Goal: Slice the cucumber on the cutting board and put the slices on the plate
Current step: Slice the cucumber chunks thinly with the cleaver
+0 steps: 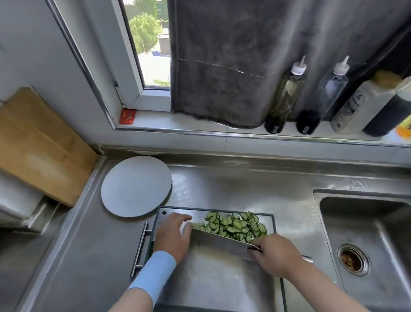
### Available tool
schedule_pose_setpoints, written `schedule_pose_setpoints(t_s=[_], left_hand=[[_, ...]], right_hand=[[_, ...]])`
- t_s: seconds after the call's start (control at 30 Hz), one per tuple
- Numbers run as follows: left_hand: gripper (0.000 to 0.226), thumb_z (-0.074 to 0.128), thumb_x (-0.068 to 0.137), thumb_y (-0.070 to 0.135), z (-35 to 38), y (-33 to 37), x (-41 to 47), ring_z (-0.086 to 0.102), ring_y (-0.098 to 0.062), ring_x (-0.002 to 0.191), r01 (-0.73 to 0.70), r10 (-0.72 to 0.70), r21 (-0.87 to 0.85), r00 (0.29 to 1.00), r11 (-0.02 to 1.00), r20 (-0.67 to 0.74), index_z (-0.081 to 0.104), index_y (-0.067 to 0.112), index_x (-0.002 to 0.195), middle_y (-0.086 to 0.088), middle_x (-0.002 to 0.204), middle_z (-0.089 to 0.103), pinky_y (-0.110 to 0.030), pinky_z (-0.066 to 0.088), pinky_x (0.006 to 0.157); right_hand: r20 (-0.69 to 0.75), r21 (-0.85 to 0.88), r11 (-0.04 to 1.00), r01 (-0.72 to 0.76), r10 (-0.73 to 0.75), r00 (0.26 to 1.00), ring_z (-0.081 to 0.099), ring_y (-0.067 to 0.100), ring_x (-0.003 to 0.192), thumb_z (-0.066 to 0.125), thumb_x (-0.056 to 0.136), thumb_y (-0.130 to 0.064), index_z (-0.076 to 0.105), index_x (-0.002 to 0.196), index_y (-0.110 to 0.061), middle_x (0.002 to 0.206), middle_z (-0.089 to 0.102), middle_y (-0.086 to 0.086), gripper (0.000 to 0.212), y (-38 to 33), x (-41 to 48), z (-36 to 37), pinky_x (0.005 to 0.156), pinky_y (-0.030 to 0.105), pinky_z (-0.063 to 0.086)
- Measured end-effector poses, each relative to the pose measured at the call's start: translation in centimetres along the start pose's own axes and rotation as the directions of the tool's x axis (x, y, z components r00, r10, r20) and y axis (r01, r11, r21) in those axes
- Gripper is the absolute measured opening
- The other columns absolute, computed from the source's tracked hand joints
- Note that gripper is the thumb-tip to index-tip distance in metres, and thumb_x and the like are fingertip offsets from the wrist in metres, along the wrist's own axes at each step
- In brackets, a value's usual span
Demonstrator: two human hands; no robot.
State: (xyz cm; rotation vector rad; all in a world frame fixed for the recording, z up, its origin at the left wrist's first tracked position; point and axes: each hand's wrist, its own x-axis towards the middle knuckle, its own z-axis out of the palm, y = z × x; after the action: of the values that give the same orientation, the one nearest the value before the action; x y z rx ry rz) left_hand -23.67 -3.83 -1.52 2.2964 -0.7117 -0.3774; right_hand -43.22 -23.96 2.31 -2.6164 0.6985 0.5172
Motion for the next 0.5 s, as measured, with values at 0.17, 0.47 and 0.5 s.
schedule_pose_setpoints(t_s=[0.17, 0.47, 0.5], left_hand=[[0.028, 0.045, 0.096, 0.013, -1.1, -2.0, -1.1, 0.048, -0.016, 0.112, 0.288, -0.283, 0.001, 0.939, 0.958, -0.194, 0.062, 0.022, 0.115, 0.004, 0.118, 0.056, -0.029, 0.04, 0.099], [0.04, 0.06, 0.087, 0.014, -1.0, -5.4, -5.0, 0.041, -0.021, 0.121, 0.472, -0.455, 0.12, 0.878, 0.873, -0.148, 0.055, 0.022, 0.126, -0.003, 0.124, 0.048, -0.035, 0.04, 0.103], [0.039, 0.06, 0.086, 0.011, -0.9, -5.4, -5.2, 0.043, -0.022, 0.118, 0.465, -0.449, 0.095, 0.88, 0.88, -0.151, 0.058, 0.021, 0.124, -0.003, 0.122, 0.05, -0.033, 0.04, 0.102]], right_hand=[[0.031, 0.067, 0.998, 0.011, -0.013, 0.999, 0.061, 0.022, 0.083, 0.05, 0.094, -0.039, 0.064, 0.088, -0.022, 0.079, 0.063, -0.005, 0.023, -1.4, 1.9, -0.1, 0.069, 0.033, 0.047], [0.012, 0.2, 0.979, 0.043, -0.046, 0.999, 0.049, 0.012, 0.06, 0.053, 0.093, -0.037, 0.048, 0.063, -0.024, 0.059, 0.052, -0.007, 0.033, -5.3, 0.7, 1.4, 0.053, 0.028, 0.034], [0.013, 0.223, 0.974, 0.039, -0.043, 0.999, 0.049, 0.011, 0.06, 0.053, 0.092, -0.034, 0.048, 0.062, -0.026, 0.059, 0.052, -0.007, 0.032, -5.9, 0.5, 1.5, 0.051, 0.025, 0.032]])
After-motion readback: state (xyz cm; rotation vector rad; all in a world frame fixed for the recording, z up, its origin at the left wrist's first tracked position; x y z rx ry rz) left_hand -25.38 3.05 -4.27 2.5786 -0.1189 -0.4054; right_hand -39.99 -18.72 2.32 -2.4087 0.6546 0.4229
